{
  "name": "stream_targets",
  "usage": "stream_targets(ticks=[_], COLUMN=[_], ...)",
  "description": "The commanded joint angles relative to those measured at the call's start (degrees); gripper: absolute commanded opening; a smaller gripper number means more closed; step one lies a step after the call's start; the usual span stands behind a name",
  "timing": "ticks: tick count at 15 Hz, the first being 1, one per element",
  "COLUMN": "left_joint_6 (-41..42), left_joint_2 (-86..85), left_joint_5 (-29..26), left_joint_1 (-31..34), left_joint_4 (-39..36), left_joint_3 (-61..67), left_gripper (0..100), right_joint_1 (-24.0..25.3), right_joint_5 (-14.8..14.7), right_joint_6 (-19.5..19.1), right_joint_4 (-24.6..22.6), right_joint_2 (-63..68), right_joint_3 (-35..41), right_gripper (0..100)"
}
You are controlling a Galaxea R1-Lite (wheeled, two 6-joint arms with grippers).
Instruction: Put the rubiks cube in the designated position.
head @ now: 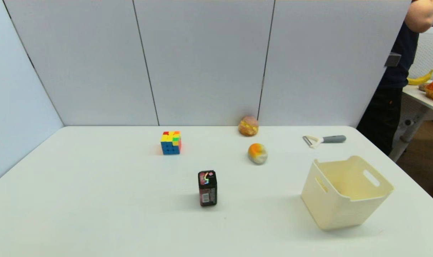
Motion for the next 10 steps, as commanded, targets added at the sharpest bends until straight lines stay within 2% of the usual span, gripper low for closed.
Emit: stream_targets(ticks=[1, 10], left_joint_6=[-0.02, -0.11], left_joint_2=[0.0, -0.09], left_joint_5=[0.0, 0.0], left_joint_1=[0.0, 0.0], left_joint_4=[-0.01, -0.01], left_joint_3=[0.0, 0.0], left_gripper=[100, 100], right_joint_1=[0.0, 0.0], right_joint_5=[0.01, 0.01], right_joint_6=[0.0, 0.0], right_joint_4=[0.0, 0.0], right_joint_2=[0.07, 0.07], right_joint_3=[0.0, 0.0], right_gripper=[100, 100])
